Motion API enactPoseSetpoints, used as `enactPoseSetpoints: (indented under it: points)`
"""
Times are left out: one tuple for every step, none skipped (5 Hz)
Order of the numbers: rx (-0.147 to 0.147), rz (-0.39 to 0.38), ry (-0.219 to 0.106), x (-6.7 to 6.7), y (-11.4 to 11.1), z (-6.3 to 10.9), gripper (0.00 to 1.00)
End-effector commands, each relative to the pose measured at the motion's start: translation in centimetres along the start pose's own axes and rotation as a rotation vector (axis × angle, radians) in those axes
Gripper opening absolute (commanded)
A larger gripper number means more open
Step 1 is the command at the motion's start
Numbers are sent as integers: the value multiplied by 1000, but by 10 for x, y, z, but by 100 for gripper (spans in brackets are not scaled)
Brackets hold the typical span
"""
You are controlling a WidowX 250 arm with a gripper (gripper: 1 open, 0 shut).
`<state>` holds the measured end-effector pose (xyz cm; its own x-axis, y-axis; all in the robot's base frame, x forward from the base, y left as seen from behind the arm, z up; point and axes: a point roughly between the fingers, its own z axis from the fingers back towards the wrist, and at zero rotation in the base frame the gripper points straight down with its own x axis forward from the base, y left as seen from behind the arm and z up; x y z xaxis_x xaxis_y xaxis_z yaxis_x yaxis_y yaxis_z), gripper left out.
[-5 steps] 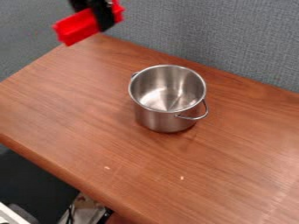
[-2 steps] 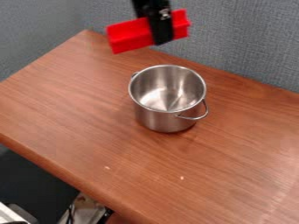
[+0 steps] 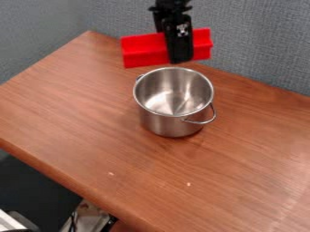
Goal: Put the red object in the metal pot
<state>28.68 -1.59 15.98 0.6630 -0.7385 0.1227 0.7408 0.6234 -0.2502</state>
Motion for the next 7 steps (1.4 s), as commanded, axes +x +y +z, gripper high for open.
enactPoseSetpoints:
  points:
    - [44,54,9,9,-6,-3,0]
    - [60,151,33,13,-2,-12,0]
    - [81,231,52,15,1,-21,0]
    - [62,188,73,-5,24,-22,0]
    - [41,157,87,-29,46,-22,0]
    - [54,110,92,-21,39,-18,0]
    - [68,76,93,-15,34,-16,0]
